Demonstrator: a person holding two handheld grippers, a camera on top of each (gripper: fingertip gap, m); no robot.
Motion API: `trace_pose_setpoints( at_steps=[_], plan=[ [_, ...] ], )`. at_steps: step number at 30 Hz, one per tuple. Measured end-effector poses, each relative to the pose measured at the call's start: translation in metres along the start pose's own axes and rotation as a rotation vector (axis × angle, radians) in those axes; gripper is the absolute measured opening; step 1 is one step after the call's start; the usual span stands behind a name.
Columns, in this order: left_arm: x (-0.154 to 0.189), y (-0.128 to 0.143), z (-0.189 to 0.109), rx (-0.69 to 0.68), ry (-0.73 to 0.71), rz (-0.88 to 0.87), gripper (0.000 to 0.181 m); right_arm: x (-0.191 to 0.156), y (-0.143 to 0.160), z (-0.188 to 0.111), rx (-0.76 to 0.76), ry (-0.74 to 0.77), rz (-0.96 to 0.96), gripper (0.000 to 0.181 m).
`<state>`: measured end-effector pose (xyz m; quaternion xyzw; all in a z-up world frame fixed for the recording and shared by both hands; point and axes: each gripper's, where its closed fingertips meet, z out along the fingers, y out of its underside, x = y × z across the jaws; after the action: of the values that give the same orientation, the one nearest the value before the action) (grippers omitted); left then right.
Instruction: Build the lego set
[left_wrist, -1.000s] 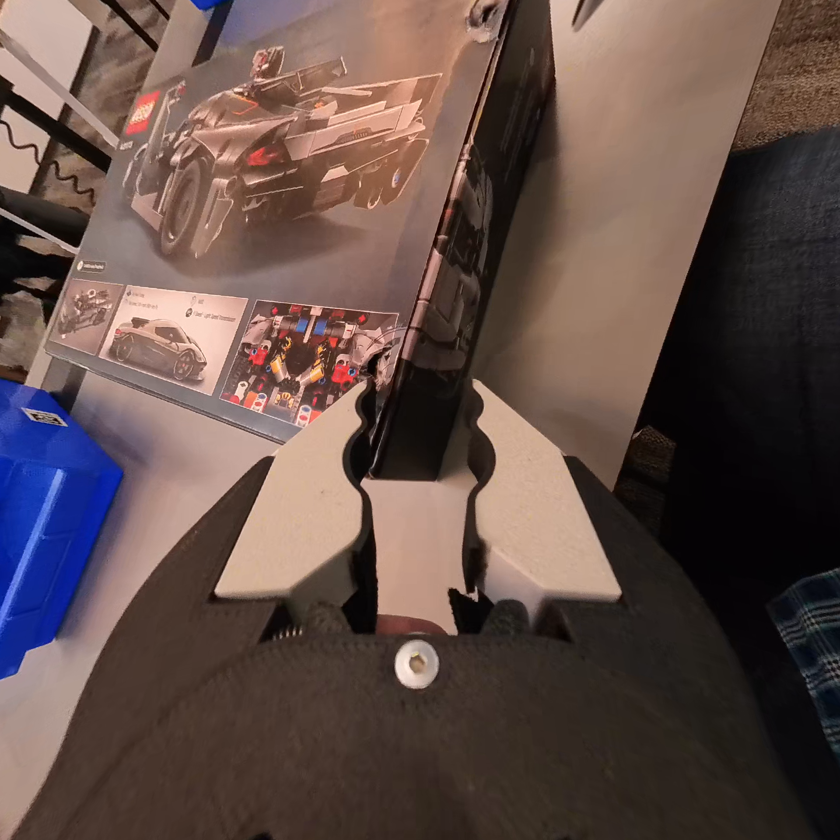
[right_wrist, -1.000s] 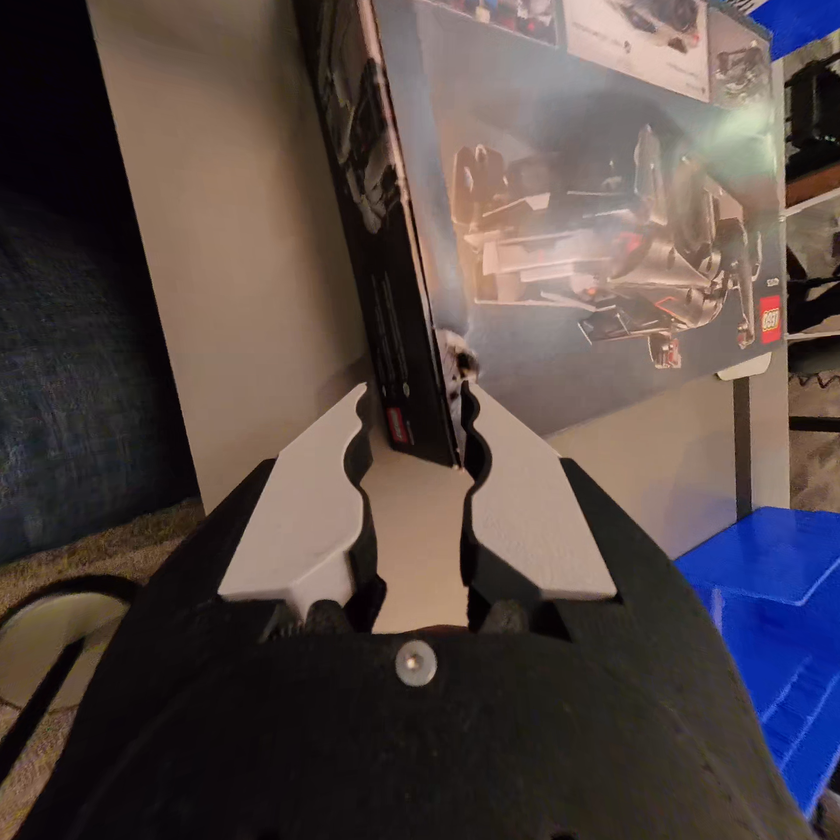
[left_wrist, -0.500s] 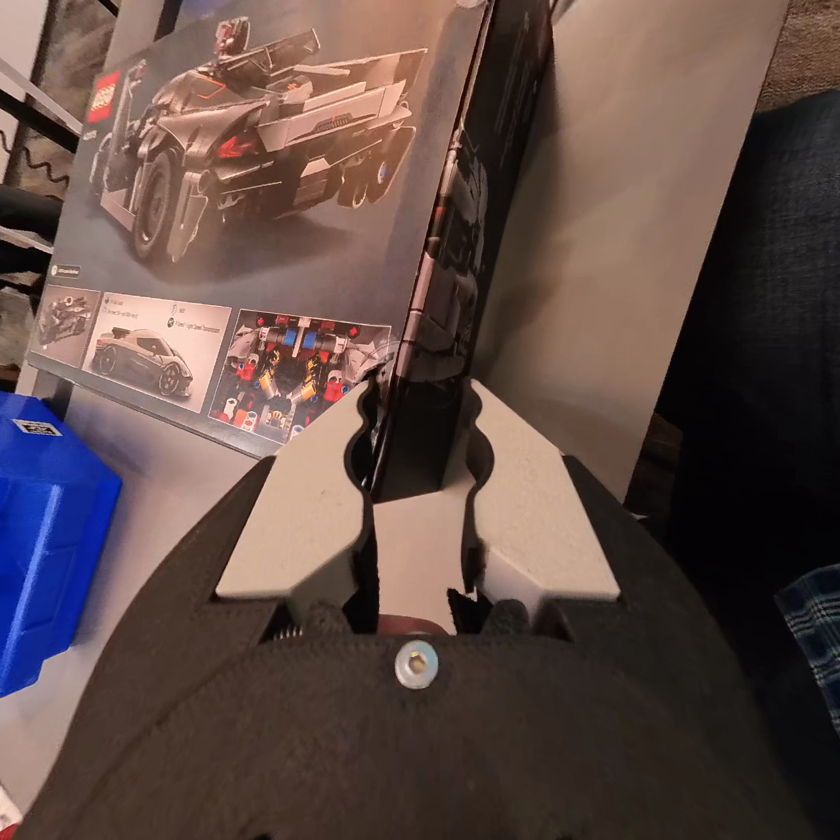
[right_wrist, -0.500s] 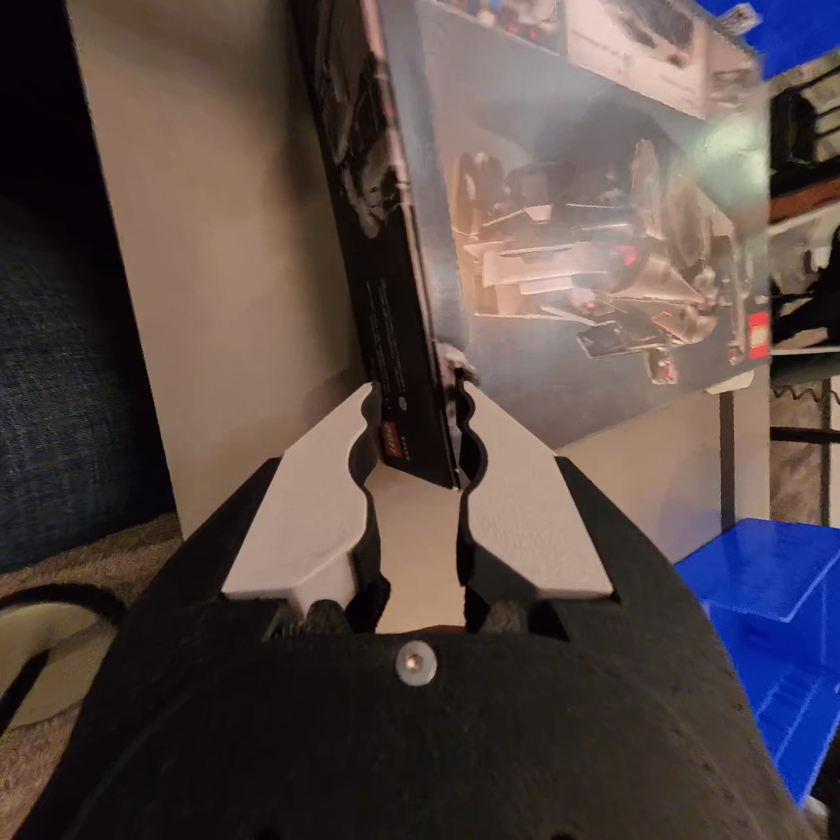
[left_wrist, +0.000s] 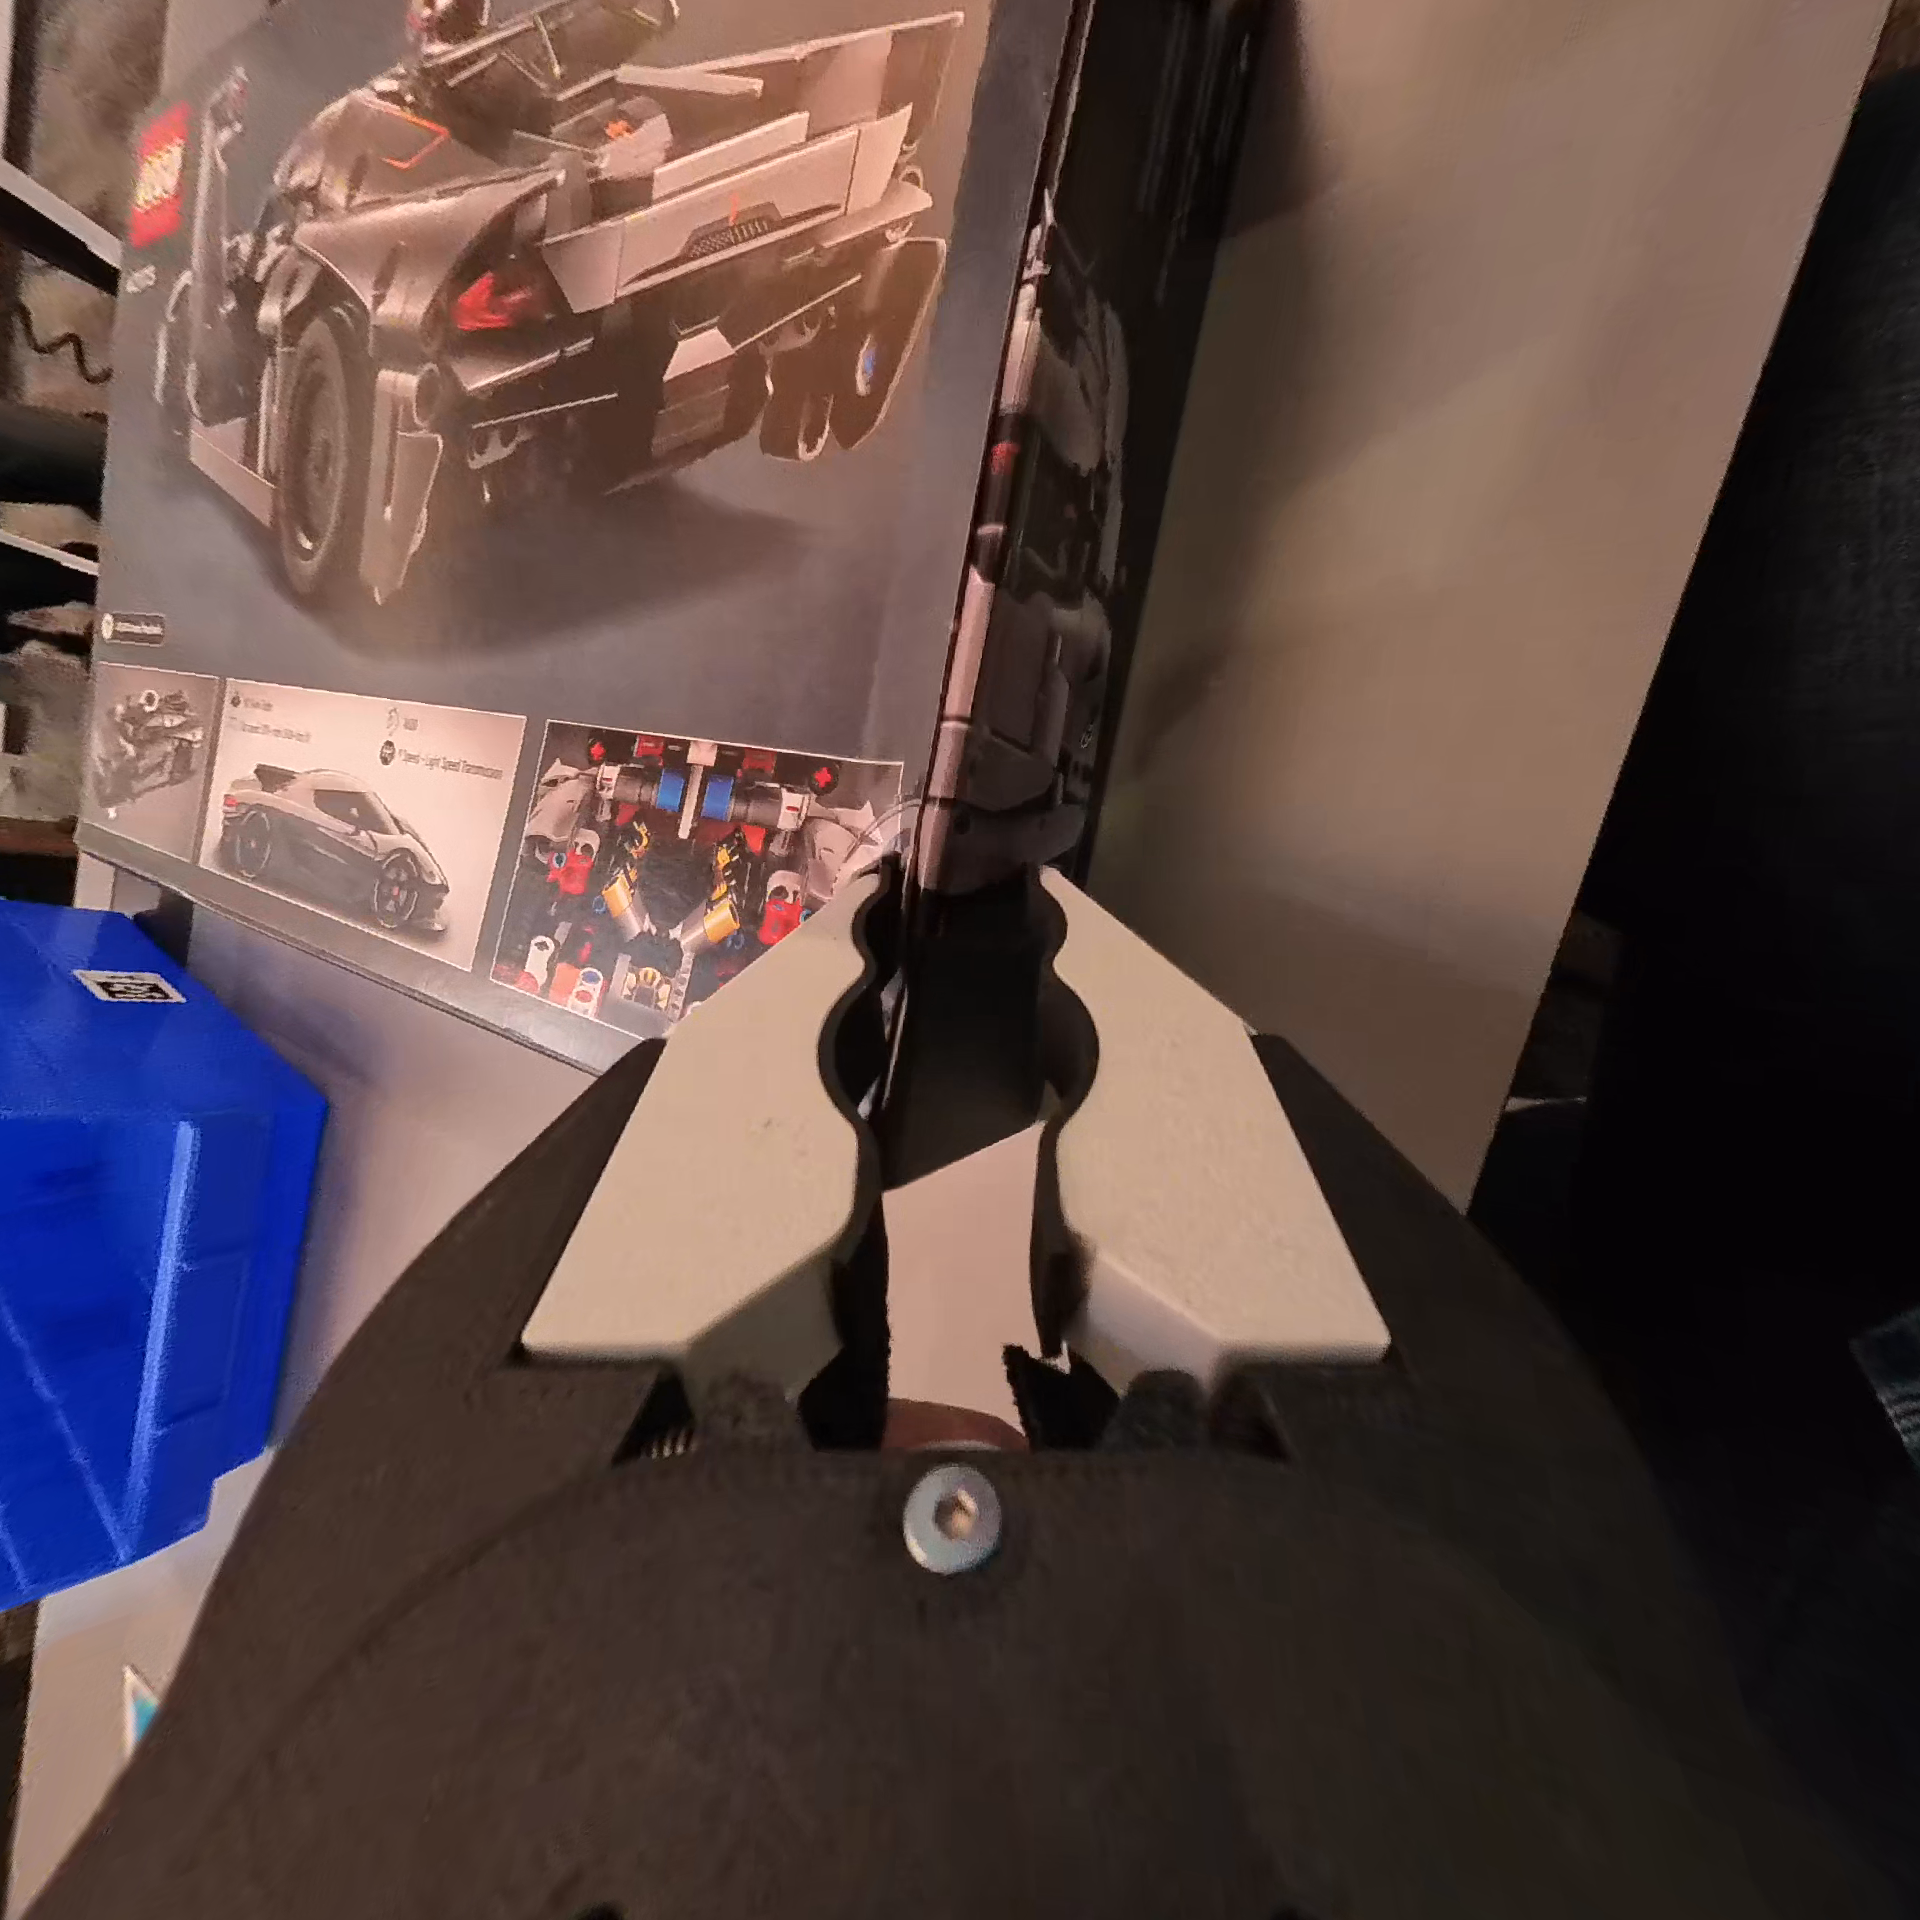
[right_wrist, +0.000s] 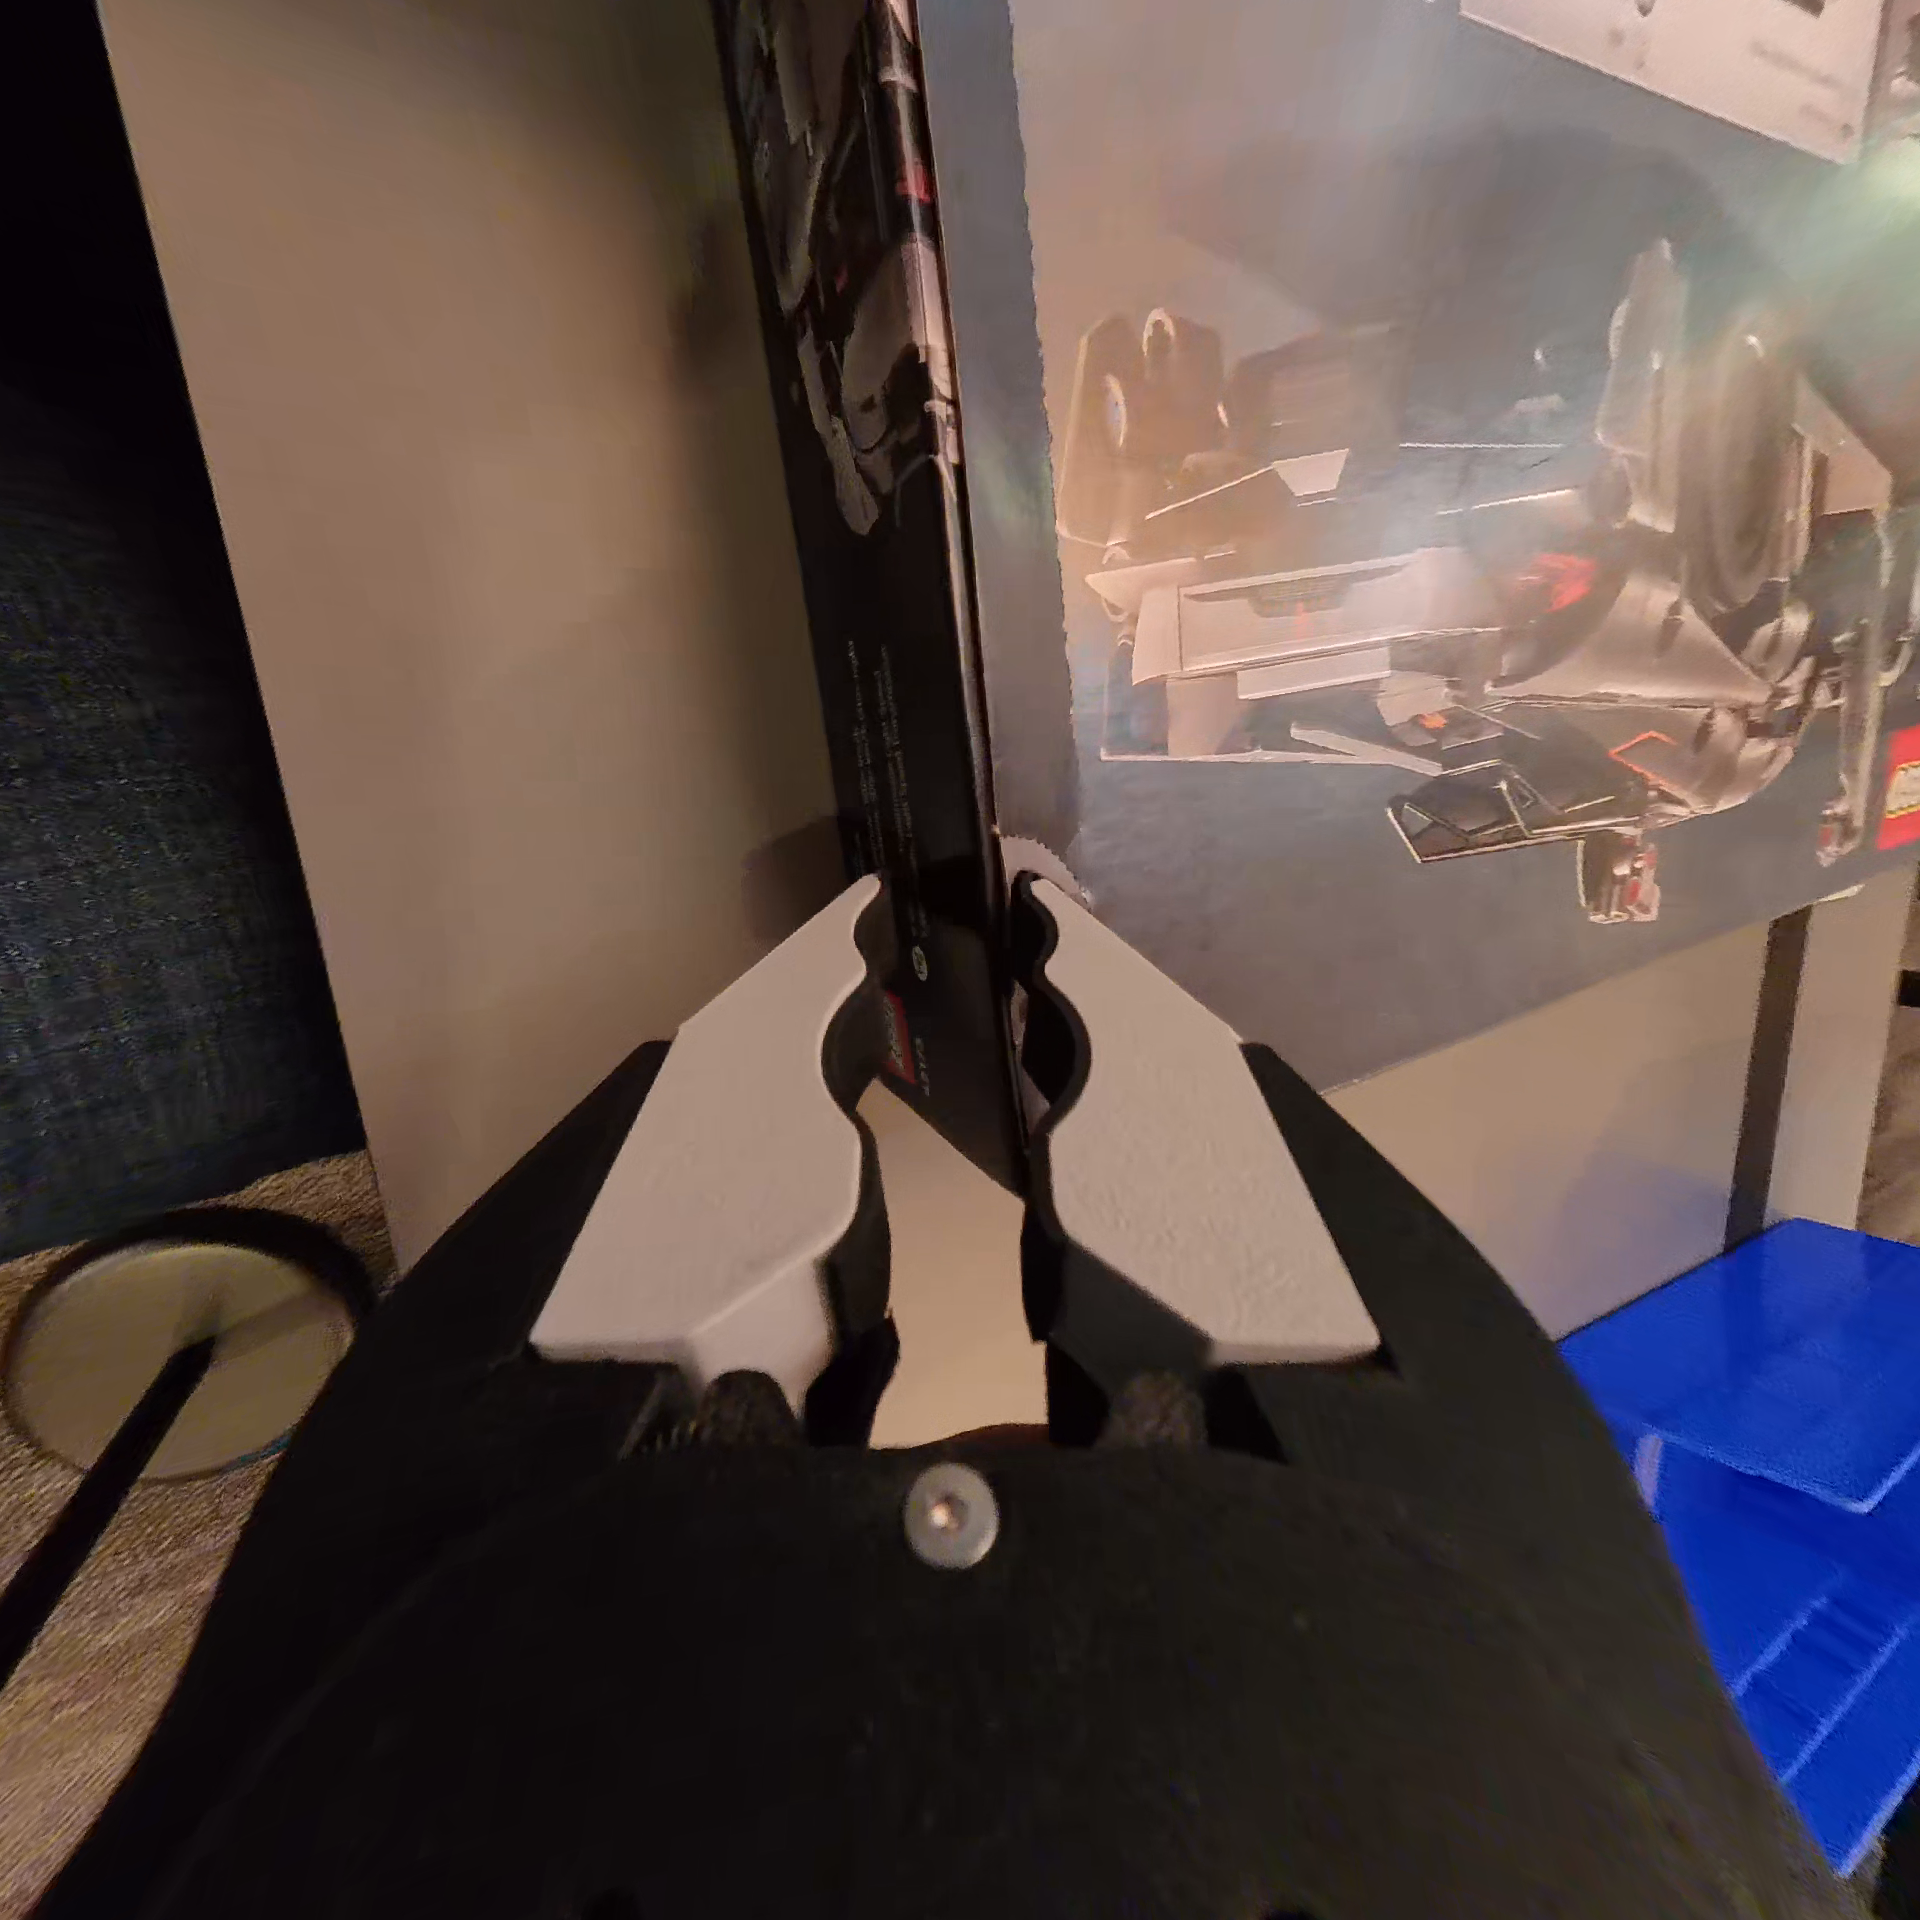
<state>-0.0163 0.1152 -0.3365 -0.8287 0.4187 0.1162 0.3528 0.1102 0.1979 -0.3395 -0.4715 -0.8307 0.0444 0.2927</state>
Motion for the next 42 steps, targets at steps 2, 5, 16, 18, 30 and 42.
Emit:
trace_pose_setpoints(
  at_steps=[2,5,16,18,30,42],
  plan=[
    [0.0,0.0,0.001,-0.021,0.017,-0.001,0.02,-0.001,0.0,0.001,-0.019,-0.045,-0.006,0.016],
    [0.002,0.001,0.002,-0.064,0.082,-0.017,0.018,-0.003,0.001,0.002,-0.047,-0.102,-0.011,0.014],
    [0.006,0.001,0.003,-0.106,0.265,-0.015,0.012,-0.004,0.0,0.003,-0.04,-0.192,-0.005,0.011],
    [0.006,0.001,0.003,-0.114,0.298,-0.025,0.011,-0.005,0.0,0.003,-0.042,-0.209,0.001,0.009],
    [0.0,-0.003,0.004,-0.011,-0.044,0.004,0.024,0.002,-0.005,0.004,0.063,0.129,-0.007,0.024],
    [-0.011,-0.008,0.007,0.075,-0.207,-0.068,0.032,0.01,-0.012,0.004,0.155,0.298,0.051,0.033]
  ],
)
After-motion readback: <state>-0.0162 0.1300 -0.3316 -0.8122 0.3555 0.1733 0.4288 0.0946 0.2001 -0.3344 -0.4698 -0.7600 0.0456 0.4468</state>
